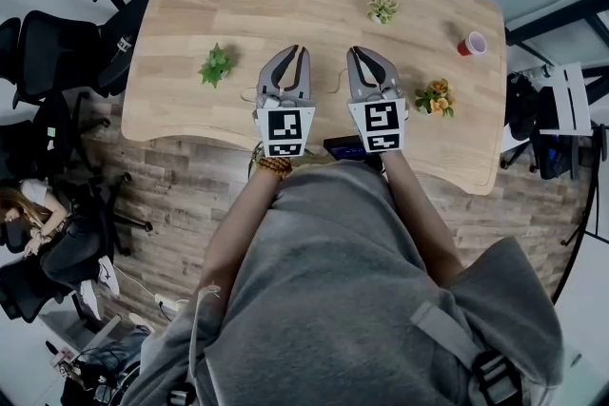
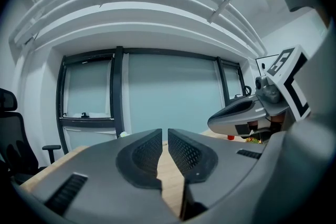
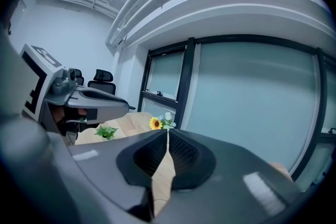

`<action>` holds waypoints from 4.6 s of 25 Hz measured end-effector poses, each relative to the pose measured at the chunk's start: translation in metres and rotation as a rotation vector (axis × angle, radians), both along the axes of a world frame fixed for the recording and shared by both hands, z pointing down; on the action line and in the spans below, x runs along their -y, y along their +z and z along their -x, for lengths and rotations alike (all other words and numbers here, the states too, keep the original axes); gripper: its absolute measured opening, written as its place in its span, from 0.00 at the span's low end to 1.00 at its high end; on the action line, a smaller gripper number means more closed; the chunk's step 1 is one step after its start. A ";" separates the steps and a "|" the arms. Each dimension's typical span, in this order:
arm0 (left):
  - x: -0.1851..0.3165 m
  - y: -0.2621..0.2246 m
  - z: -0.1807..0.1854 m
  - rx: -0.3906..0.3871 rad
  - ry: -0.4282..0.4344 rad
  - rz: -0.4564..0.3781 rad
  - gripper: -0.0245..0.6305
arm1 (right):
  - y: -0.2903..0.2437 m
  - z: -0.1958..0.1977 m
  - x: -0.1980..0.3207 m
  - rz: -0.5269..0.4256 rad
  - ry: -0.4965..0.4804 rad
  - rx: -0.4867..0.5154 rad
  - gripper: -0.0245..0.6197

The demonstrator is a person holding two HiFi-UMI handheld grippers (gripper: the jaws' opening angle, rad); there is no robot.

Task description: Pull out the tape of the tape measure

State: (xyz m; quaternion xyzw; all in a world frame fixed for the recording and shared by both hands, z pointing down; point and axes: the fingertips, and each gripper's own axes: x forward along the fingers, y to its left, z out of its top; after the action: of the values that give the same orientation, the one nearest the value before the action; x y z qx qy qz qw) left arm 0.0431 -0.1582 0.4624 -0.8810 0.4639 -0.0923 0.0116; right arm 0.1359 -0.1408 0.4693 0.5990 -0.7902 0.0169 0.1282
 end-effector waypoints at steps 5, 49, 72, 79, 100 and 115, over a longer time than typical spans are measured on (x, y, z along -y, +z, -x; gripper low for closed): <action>-0.002 0.006 -0.003 0.006 0.009 0.012 0.10 | 0.013 -0.005 0.003 0.024 0.009 -0.010 0.07; 0.000 0.046 -0.003 0.062 -0.008 0.131 0.07 | 0.053 -0.029 0.009 0.096 0.066 -0.018 0.05; 0.000 0.066 0.007 0.057 -0.045 0.208 0.07 | 0.067 -0.036 0.008 0.134 0.082 -0.013 0.05; -0.002 0.069 0.008 0.059 -0.040 0.215 0.07 | 0.072 -0.039 0.007 0.140 0.085 -0.014 0.05; -0.007 0.079 0.007 0.075 -0.030 0.236 0.06 | 0.084 -0.046 0.005 0.175 0.104 -0.016 0.05; -0.007 0.085 0.013 0.080 -0.045 0.254 0.06 | 0.084 -0.042 0.005 0.178 0.094 -0.028 0.05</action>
State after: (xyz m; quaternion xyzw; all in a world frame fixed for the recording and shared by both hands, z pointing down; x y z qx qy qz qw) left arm 0.0301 -0.1511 0.5471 -0.8602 0.4674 -0.1859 -0.0838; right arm 0.1774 -0.1458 0.5529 0.6217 -0.7548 0.0846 0.1912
